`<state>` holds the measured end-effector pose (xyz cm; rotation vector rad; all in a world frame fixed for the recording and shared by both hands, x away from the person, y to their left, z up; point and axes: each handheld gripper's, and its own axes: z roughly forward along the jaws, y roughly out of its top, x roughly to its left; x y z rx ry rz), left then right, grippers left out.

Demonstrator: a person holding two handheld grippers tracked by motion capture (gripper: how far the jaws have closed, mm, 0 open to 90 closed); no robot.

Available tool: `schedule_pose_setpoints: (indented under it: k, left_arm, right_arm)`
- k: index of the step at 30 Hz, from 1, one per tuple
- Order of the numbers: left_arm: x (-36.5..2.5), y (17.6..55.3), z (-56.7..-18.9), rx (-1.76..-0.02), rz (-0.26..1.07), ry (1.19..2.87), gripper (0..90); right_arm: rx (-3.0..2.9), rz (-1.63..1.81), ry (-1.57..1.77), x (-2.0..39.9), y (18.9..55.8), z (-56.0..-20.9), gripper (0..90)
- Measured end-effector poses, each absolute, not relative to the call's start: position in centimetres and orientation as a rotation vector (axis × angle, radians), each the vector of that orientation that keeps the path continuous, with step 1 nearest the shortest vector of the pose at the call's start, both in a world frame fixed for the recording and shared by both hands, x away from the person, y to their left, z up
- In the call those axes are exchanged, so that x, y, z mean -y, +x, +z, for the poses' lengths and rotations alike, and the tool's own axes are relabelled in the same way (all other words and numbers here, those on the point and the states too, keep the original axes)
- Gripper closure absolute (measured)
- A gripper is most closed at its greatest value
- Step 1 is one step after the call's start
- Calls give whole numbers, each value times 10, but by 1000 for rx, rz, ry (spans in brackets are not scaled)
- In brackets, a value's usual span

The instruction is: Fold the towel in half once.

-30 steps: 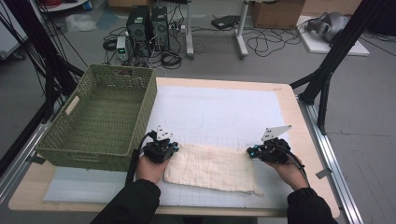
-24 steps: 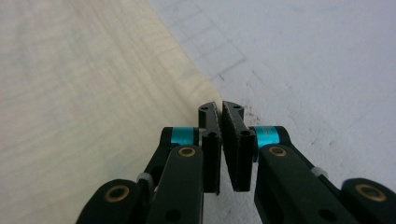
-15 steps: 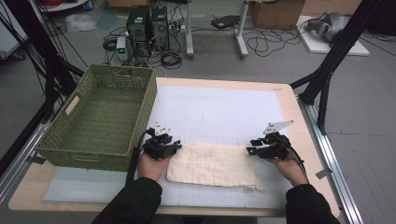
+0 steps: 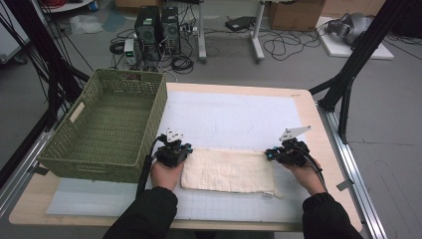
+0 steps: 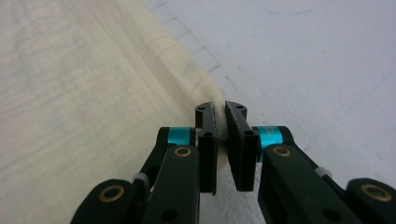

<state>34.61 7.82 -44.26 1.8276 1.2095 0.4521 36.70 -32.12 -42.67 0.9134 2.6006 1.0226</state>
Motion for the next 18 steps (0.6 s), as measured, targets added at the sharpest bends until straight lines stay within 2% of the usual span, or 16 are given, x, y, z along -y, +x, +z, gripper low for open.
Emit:
schedule_pose_setpoints:
  k: [10, 15, 18]
  left_arm:
    - [-71, 364, -441, -1198, 438, 1859, 854]
    - [-63, 381, -428, -1171, 466, 1855, 847]
    - [-64, 389, -428, -1174, 454, 1849, 826]
  right_arm:
    - [-2576, 1093, 1021, 333, 385, -438, 834]
    - [-2538, 1117, 1034, 334, 397, -424, 827]
    - [-2513, 1148, 1092, 339, 404, -425, 782]
